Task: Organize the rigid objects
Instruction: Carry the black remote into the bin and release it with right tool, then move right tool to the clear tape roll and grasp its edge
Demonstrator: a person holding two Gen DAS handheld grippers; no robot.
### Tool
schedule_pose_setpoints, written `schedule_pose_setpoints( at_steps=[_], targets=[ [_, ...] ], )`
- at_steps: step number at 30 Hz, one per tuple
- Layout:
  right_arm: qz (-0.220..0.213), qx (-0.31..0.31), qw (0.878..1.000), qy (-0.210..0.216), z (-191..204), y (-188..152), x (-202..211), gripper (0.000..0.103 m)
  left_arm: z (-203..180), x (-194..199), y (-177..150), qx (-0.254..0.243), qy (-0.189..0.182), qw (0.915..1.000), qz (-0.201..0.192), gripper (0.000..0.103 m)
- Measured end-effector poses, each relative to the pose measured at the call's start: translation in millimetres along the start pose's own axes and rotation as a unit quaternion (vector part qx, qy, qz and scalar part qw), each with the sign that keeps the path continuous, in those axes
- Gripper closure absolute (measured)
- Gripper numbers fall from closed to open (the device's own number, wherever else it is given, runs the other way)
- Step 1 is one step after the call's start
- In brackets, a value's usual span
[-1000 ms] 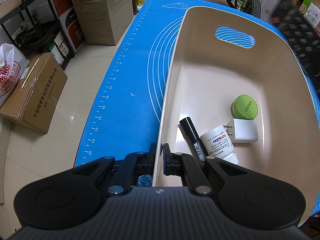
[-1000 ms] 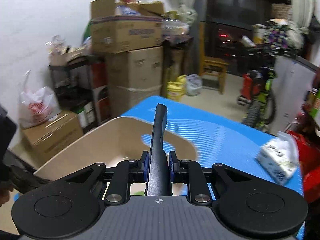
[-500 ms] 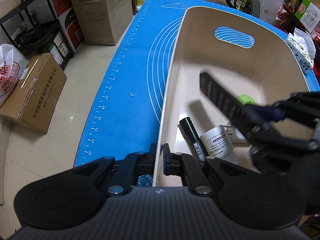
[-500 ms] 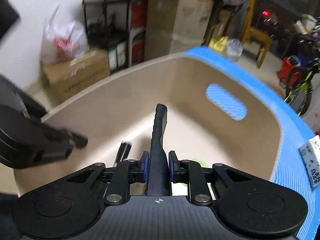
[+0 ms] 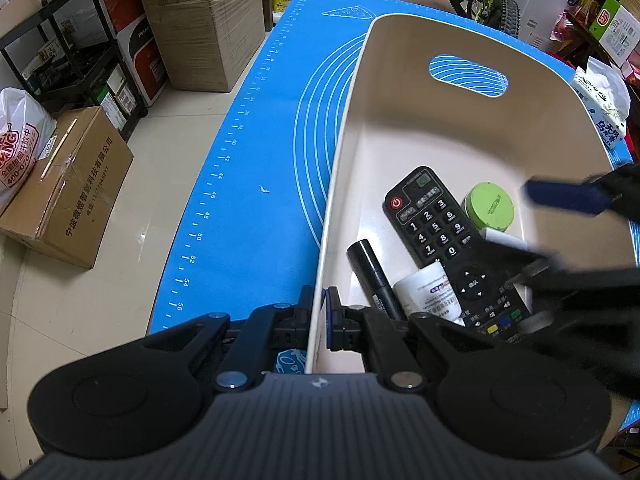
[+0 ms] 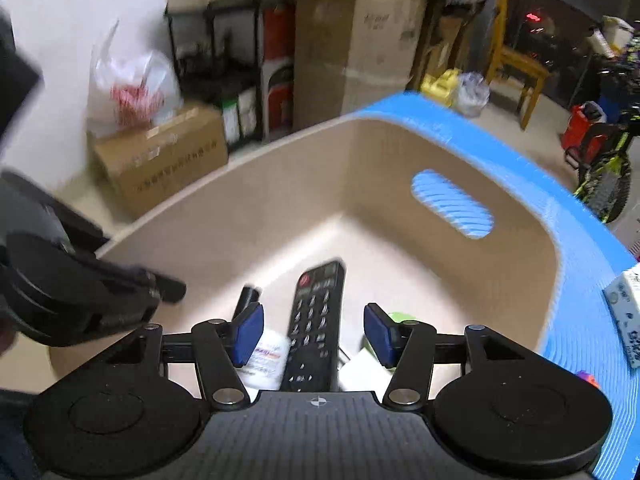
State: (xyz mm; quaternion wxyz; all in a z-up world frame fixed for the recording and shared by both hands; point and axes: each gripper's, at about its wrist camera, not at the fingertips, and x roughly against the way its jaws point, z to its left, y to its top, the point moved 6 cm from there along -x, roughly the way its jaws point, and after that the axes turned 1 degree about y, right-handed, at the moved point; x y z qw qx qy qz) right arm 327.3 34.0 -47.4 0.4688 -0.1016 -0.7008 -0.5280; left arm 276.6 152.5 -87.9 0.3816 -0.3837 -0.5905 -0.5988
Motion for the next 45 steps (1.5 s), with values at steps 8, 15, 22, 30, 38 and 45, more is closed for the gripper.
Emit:
schedule_pose_setpoints(
  at_steps=[8, 15, 22, 30, 38, 45],
  targets=[
    [-0.067, -0.063, 0.994, -0.050, -71.5, 5.5, 53.1, 0.036, 0.2, 0.0, 0.0, 0.000, 0.001, 1.0000, 0.000, 0.096],
    [-0.065, -0.112, 0.985, -0.110, -123.8, -27.8, 61.7, 0.036, 0.6, 0.1, 0.0, -0.001, 0.001, 1.0000, 0.000, 0.096],
    [-0.038, -0.158, 0.977, -0.139, -150.0, -70.8, 37.8, 0.037, 0.5, 0.5, 0.2, 0.000, 0.001, 1.0000, 0.000, 0.096],
    [-0.002, -0.183, 0.974, -0.136, -151.2, -95.9, 1.8, 0.039, 0.4, 0.4, 0.0, 0.000, 0.001, 1.0000, 0.000, 0.096],
    [0.019, -0.221, 0.967, -0.129, -157.8, -115.6, -21.0, 0.055, 0.2, 0.4, 0.0, 0.000, 0.001, 1.0000, 0.000, 0.096],
    [0.014, -0.249, 0.960, -0.128, -167.9, -127.9, -28.5, 0.059, 0.1, 0.3, -0.1, 0.000, 0.001, 1.0000, 0.000, 0.096]
  ],
)
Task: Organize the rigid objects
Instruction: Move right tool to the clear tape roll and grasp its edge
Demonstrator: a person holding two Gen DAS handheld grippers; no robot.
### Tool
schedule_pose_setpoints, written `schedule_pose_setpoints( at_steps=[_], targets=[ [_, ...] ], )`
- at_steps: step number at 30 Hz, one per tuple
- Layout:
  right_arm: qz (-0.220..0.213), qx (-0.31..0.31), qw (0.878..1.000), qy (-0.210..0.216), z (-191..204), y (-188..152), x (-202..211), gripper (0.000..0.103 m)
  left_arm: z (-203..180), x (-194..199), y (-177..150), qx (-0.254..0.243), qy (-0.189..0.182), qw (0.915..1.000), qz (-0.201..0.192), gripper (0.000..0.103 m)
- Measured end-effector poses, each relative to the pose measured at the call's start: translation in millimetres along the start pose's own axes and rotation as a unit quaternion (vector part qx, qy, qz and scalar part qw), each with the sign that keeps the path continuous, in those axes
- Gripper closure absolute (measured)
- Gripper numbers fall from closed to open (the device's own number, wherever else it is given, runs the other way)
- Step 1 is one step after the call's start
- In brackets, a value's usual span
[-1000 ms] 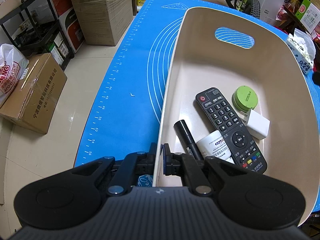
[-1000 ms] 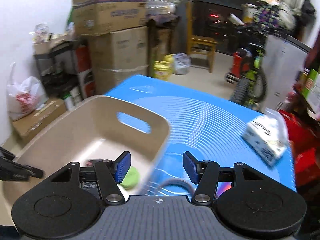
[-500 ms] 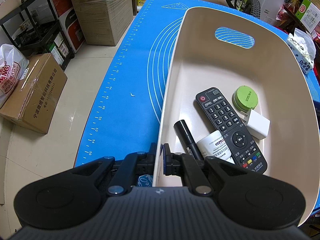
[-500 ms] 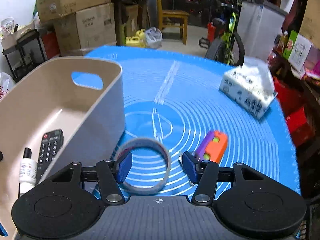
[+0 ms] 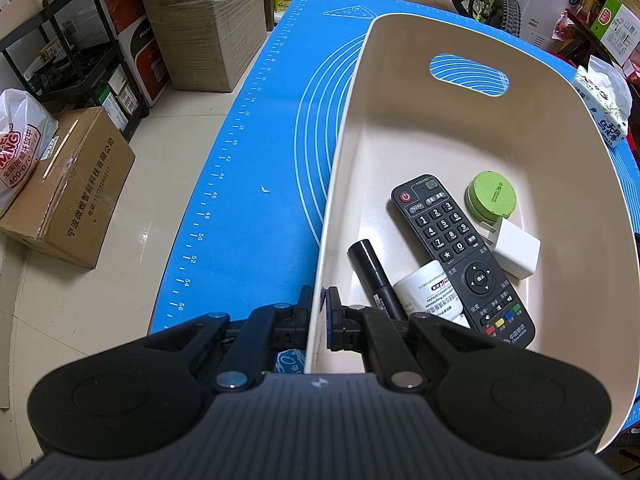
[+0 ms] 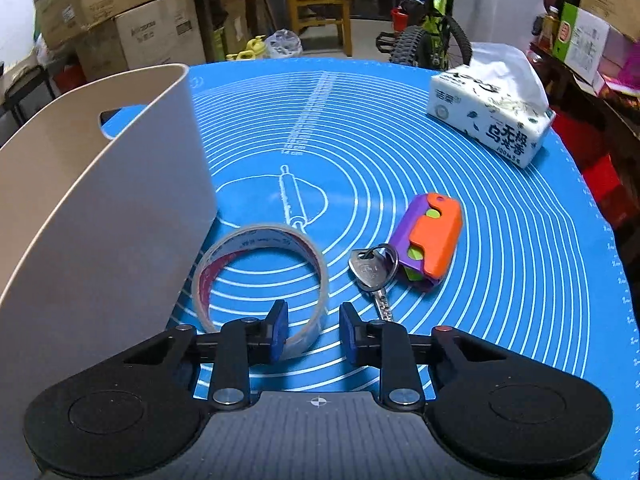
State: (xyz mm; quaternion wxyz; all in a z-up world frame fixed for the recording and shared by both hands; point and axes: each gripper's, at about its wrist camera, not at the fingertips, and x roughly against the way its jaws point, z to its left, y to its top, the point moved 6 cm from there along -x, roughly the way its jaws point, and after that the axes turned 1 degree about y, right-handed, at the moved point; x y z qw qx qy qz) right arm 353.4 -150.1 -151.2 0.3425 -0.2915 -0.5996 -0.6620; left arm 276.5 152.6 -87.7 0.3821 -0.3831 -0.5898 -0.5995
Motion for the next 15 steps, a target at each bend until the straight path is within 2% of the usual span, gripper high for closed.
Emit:
schedule_pose_setpoints(
  at_steps=[2, 5, 6, 8, 11, 15],
  targets=[
    [-0.003, 0.000, 1.000, -0.004, -0.7, 1.6, -2.2, 0.061, 0.0, 0.0, -0.1, 0.000, 0.000, 1.0000, 0.000, 0.095],
    [-0.007, 0.013, 1.000, -0.010, 2.7, 5.3, -5.9, 0.074, 0.8, 0.5, 0.2, 0.000, 0.001, 1.0000, 0.000, 0.095],
    [-0.007, 0.019, 1.000, -0.014, 3.7, 6.7, -7.3, 0.074, 1.1, 0.6, 0.3, -0.001, 0.001, 1.0000, 0.000, 0.095],
    [-0.007, 0.030, 0.999, -0.018, 5.6, 8.3, -8.5, 0.083, 1.3, 0.6, 0.4, 0.000, 0.001, 1.0000, 0.000, 0.095],
    [-0.021, 0.040, 0.998, -0.034, 6.8, 8.7, -5.3, 0.087, 2.4, 1.9, 1.0, 0.000, 0.000, 1.0000, 0.000, 0.095],
    [-0.046, 0.050, 0.997, -0.046, 6.2, 10.3, 7.7, 0.087, 2.1, 1.6, 0.7, 0.000, 0.000, 1.0000, 0.000, 0.095]
  ],
)
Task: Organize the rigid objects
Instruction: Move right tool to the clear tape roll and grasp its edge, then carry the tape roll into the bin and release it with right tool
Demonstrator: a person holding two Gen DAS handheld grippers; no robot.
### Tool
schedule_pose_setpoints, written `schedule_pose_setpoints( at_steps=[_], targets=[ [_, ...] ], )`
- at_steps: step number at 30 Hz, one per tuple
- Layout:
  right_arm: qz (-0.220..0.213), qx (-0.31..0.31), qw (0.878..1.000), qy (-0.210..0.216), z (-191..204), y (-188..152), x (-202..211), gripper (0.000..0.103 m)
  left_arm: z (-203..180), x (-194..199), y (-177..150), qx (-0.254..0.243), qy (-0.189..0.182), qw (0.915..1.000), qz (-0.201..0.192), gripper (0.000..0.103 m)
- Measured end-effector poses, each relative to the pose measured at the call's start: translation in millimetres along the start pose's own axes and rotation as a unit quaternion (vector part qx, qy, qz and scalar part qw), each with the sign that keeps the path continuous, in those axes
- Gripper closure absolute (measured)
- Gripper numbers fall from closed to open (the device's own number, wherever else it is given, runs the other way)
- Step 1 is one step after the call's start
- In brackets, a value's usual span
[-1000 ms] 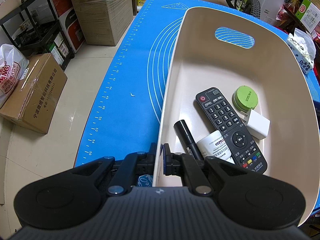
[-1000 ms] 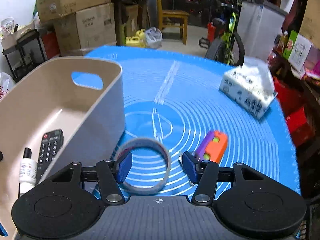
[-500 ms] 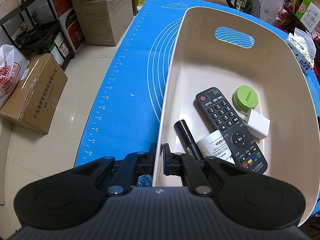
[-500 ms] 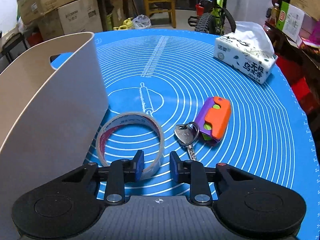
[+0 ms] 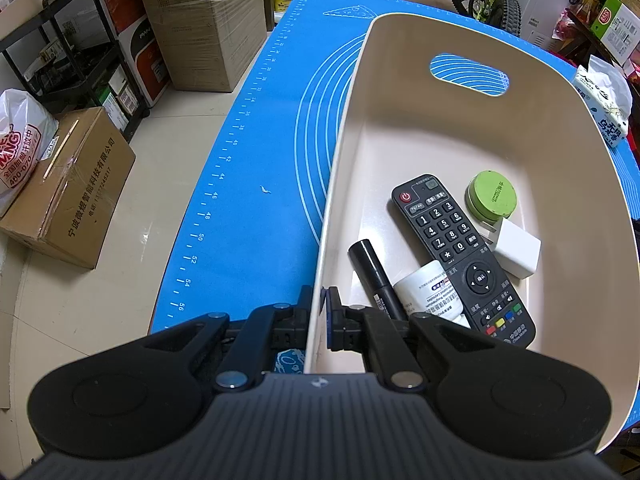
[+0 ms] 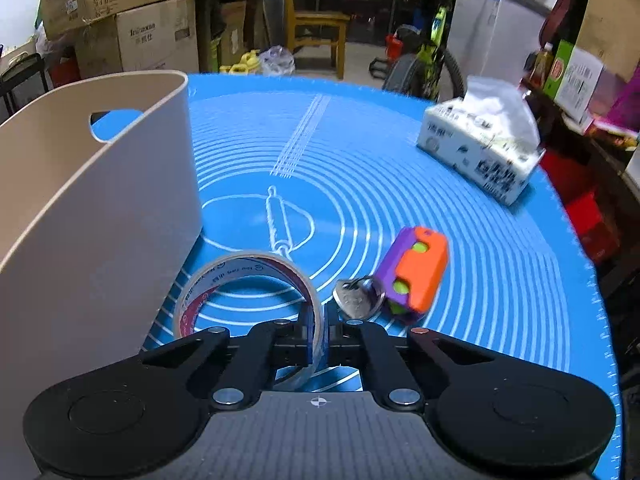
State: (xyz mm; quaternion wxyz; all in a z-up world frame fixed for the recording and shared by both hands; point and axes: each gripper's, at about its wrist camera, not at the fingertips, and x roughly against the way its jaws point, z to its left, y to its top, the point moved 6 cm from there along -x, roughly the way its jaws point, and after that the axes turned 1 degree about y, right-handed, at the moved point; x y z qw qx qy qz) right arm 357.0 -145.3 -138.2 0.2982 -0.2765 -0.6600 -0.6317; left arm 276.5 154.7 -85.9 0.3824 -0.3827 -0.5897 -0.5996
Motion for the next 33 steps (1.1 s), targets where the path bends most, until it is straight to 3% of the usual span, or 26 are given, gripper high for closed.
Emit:
schedule_pose_setpoints(
  at_steps=[15, 27, 33],
  targets=[
    [-0.090, 0.001, 0.996, -0.003, -10.6, 40.9, 68.7, 0.087, -0.3, -0.2, -0.2, 0.000, 0.000, 1.0000, 0.000, 0.095],
    [-0.157, 0.044, 0.985, 0.059, 38.4, 87.4, 122.4, 0.087, 0.2, -0.9, -0.9, 0.000, 0.000, 1.0000, 0.000, 0.095],
    [-0.152, 0.079, 0.980, 0.100, 77.7, 94.4, 126.6, 0.087, 0.1, -1.0, -1.0, 0.000, 0.000, 1.0000, 0.000, 0.095]
  ],
)
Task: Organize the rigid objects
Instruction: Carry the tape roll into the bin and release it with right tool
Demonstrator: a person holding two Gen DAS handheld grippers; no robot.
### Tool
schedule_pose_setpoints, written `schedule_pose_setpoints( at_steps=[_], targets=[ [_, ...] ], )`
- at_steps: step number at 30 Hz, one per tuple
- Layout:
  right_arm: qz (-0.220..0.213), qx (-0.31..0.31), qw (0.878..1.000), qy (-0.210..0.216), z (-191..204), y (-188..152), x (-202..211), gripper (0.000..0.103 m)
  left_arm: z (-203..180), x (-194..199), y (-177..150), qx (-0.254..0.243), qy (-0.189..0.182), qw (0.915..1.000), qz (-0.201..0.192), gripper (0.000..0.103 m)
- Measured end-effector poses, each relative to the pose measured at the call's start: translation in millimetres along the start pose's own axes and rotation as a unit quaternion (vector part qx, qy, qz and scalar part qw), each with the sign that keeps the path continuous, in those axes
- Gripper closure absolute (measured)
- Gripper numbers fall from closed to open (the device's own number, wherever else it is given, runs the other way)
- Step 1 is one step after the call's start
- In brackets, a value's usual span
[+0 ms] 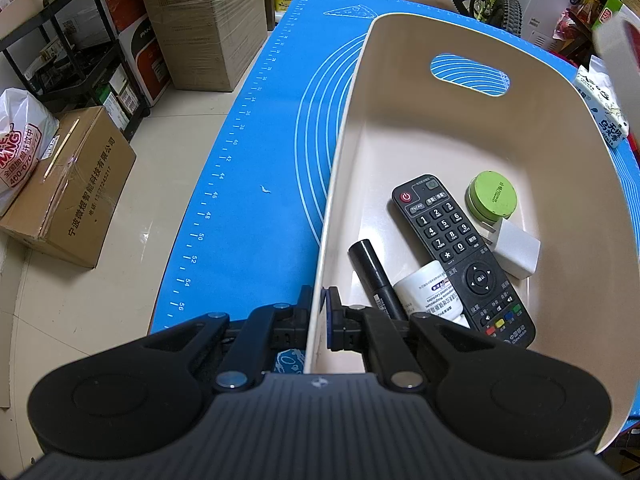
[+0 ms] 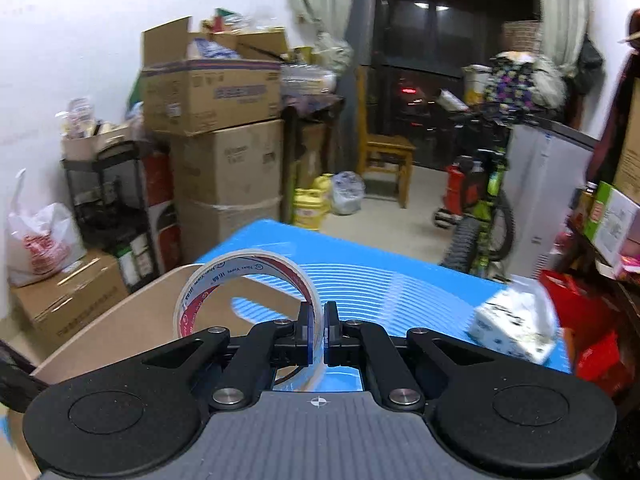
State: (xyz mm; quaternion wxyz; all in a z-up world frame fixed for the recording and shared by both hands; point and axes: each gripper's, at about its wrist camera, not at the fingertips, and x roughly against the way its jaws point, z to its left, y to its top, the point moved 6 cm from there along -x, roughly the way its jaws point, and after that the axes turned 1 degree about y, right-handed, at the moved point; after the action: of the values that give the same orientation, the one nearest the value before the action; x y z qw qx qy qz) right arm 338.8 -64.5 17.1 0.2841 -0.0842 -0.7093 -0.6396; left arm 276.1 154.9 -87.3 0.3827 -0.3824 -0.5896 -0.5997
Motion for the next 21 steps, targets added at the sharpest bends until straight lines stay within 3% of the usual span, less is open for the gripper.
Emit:
schedule_pose_setpoints(
  at_steps=[8, 14, 19, 21],
  targets=[
    [0.078, 0.055, 0.994, 0.051, 62.3, -28.4, -34.6, 0.087, 0.1, -0.3, -0.1, 0.000, 0.000, 1.0000, 0.000, 0.095],
    [0.141, 0.080, 0.985, 0.062, 78.5, -56.6, -54.1, 0.086, 0.9, -0.2, -0.1, -0.001, 0.000, 1.0000, 0.000, 0.095],
    [0.158, 0.054, 0.982, 0.085, 74.7, -66.0, -53.0, 0.080, 0.8, -0.6, -0.1, -0.001, 0.001, 1.0000, 0.000, 0.095],
    [0.145, 0.043, 0.985, 0.088, 69.4, -61.5, -48.5, 0.066, 0.8, -0.7, -0.2, -0.001, 0.001, 1.0000, 0.000, 0.095]
  ],
)
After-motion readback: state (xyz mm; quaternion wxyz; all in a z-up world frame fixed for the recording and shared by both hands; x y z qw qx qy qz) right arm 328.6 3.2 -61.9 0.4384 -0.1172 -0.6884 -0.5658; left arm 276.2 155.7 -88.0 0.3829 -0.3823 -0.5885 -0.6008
